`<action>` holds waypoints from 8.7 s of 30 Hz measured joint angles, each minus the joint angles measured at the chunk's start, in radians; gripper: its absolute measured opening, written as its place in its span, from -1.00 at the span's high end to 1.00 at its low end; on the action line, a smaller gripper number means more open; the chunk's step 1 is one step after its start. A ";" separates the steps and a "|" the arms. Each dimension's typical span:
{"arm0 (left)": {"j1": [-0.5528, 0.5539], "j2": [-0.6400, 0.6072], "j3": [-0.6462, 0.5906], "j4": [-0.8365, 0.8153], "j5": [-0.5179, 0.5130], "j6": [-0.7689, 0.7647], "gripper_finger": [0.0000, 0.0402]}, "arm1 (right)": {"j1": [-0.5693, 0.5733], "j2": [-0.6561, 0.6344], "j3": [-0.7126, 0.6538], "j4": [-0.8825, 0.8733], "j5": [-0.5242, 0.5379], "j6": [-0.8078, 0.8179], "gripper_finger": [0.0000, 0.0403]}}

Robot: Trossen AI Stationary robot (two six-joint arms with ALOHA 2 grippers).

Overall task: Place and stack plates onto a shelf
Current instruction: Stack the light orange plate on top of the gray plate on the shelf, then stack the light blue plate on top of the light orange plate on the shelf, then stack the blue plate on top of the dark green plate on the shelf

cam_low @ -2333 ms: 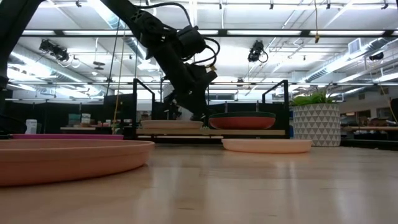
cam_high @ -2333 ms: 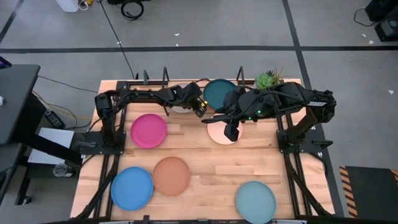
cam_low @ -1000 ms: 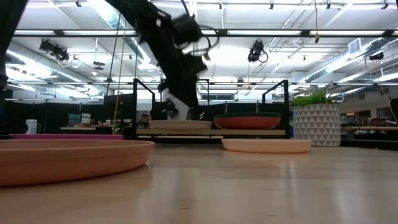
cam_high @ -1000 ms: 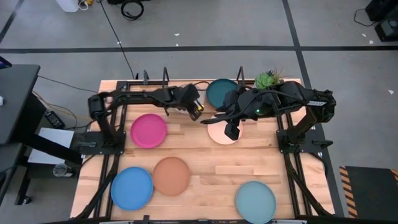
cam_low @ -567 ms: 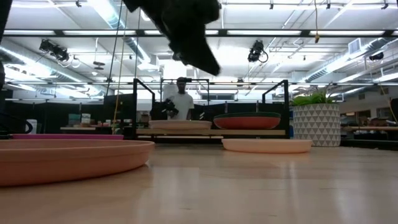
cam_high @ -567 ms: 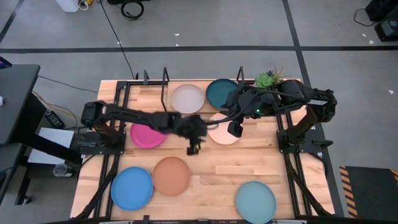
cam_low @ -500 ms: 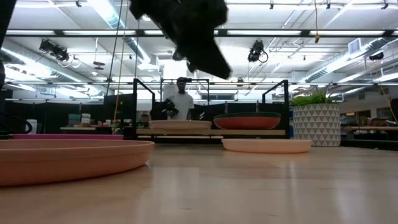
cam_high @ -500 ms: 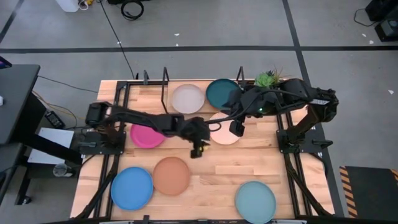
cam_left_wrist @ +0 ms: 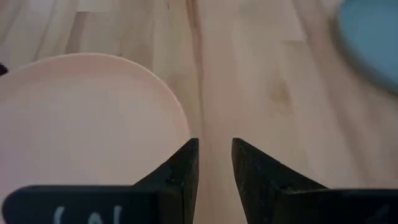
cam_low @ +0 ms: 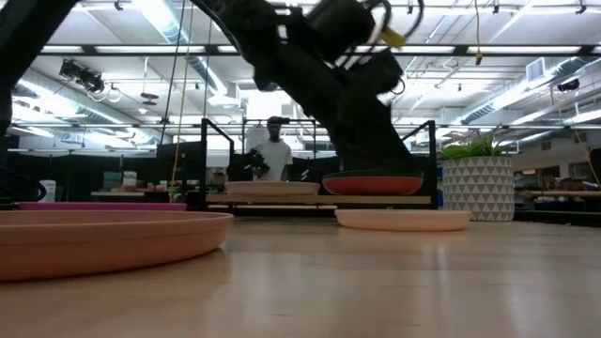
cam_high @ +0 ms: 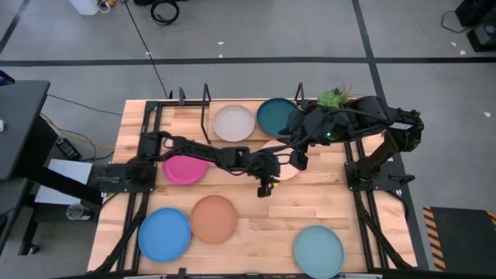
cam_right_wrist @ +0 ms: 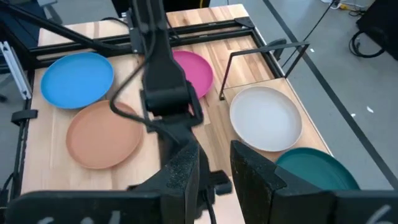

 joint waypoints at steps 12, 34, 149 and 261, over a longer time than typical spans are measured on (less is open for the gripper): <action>0.005 0.094 0.027 -0.103 -0.083 0.182 0.49 | 0.002 0.000 0.000 -0.010 -0.028 0.018 0.51; 0.035 -0.262 0.070 -0.396 0.242 0.076 0.93 | -0.005 -0.028 0.000 -0.029 0.008 0.018 0.51; 0.181 -0.911 -0.085 -0.430 -0.273 -0.088 0.30 | 0.395 -0.026 -1.395 0.986 -0.490 -0.008 0.17; 0.215 -1.166 -0.097 -0.576 -0.308 -0.202 0.04 | -0.817 0.391 -0.593 1.061 -0.603 -0.184 0.51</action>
